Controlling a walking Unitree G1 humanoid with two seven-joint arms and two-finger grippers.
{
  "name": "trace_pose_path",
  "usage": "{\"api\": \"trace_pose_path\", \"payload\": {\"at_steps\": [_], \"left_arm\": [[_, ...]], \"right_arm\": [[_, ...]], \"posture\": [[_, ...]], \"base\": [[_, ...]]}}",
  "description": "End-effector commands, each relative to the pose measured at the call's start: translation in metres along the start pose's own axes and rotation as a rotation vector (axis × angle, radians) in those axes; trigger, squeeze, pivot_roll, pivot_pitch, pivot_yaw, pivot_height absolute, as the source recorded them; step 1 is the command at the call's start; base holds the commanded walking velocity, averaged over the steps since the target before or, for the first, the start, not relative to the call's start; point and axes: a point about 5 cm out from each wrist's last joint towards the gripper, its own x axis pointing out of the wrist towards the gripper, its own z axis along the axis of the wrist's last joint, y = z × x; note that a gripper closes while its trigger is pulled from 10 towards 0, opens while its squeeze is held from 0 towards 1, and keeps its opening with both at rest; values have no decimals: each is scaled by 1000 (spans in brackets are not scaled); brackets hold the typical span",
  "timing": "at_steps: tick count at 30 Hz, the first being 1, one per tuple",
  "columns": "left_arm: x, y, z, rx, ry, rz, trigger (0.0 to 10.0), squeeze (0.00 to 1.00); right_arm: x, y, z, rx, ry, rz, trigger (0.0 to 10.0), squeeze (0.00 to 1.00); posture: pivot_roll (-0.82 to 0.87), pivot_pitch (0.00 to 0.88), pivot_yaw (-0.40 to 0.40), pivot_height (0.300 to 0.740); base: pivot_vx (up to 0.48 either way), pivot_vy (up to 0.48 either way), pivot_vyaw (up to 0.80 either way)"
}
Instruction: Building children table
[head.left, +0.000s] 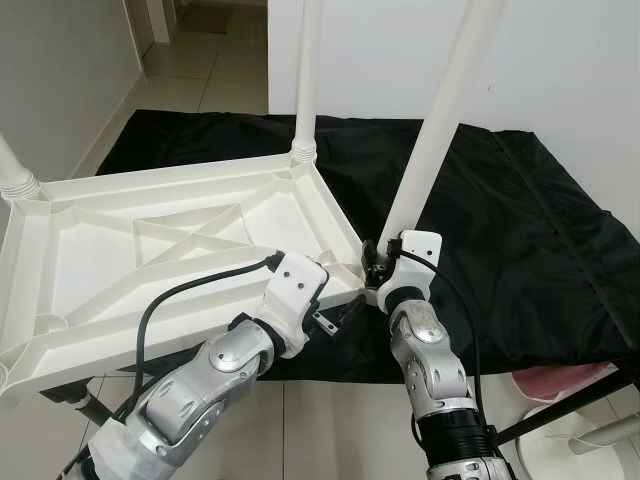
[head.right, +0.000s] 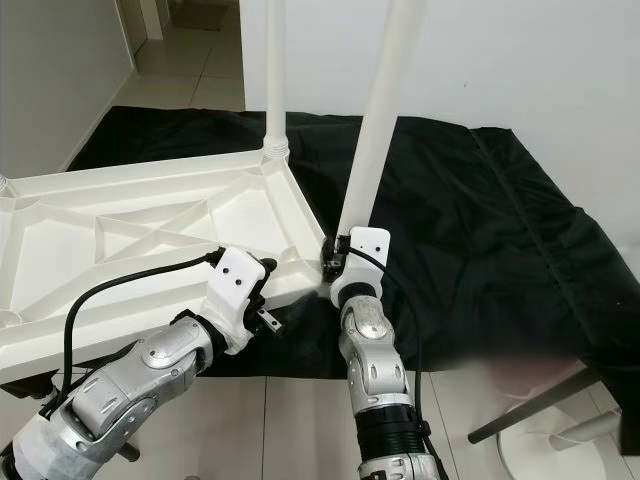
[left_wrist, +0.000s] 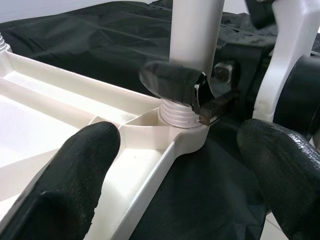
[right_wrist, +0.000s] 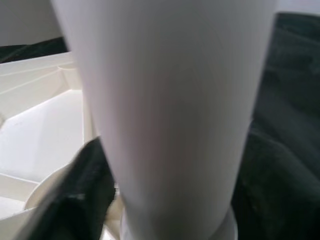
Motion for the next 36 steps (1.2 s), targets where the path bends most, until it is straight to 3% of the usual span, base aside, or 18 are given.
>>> {"api": "trace_pose_path", "payload": {"at_steps": [1, 7, 8, 9, 10, 14, 19, 27, 28, 29, 30, 32, 36], "left_arm": [[-1, -12, 0, 9, -5, -237, 10000, 0], [-2, -12, 0, 8, -6, -231, 10000, 0], [-2, -12, 0, 8, -7, -230, 10000, 0], [-2, -12, 0, 8, -7, -230, 10000, 0], [-2, -12, 0, 7, -7, -230, 10000, 0], [-2, -13, 0, 4, -9, -229, 10000, 0], [0, -12, 2, -1, -14, -226, 10000, 0], [0, -11, 3, 0, -12, -224, 10000, 0], [-1, -11, 2, 0, -8, -226, 10000, 0], [-1, -11, 2, 0, -8, -226, 10000, 0], [-2, -11, 1, 3, -3, -226, 10000, 0], [-2, -11, 1, 3, -3, -225, 10000, 0], [-2, -11, 1, 3, -3, -225, 10000, 0]], "right_arm": [[-1, -6, 2, 0, -5, -10, 10000, 1000], [3, -15, 10, -11, -33, 140, 10000, 1000], [4, -18, 11, -16, -34, 183, 10000, 114], [4, -18, 11, -16, -34, 183, 10000, 114], [7, -20, 12, -34, -32, 241, 10000, 0], [9, -23, 14, -64, -27, 336, 10000, 0], [15, -30, 16, -172, -20, 507, 10000, 0], [23, -39, 9, -256, 41, 651, 10000, 0], [24, -41, 7, -269, 53, 673, 7882, 0], [24, -41, 7, -269, 53, 673, 7882, 0], [28, -42, 6, -292, 65, 703, 4902, 0], [30, -42, 5, -296, 71, 721, 3020, 0], [30, -41, 5, -297, 73, 727, 3020, 0]], "posture": [[31, 19, -47, 740], [32, 23, -49, 740], [32, 23, -50, 740], [32, 23, -50, 740], [30, 28, -50, 740], [30, 28, -50, 740], [19, 45, -42, 740], [33, 54, -37, 740], [35, 55, -36, 740], [35, 55, -36, 740], [38, 55, -36, 740], [40, 56, -37, 740], [40, 56, -37, 740]], "base": [[0, 0, 0], [0, 0, 0], [0, 0, 0], [0, 0, 0], [0, 0, 0], [0, 0, 0], [0, 0, 0], [0, 0, 0], [0, 0, 0], [0, 0, 0], [0, 0, 0], [0, 0, 0], [0, 0, 0]]}}
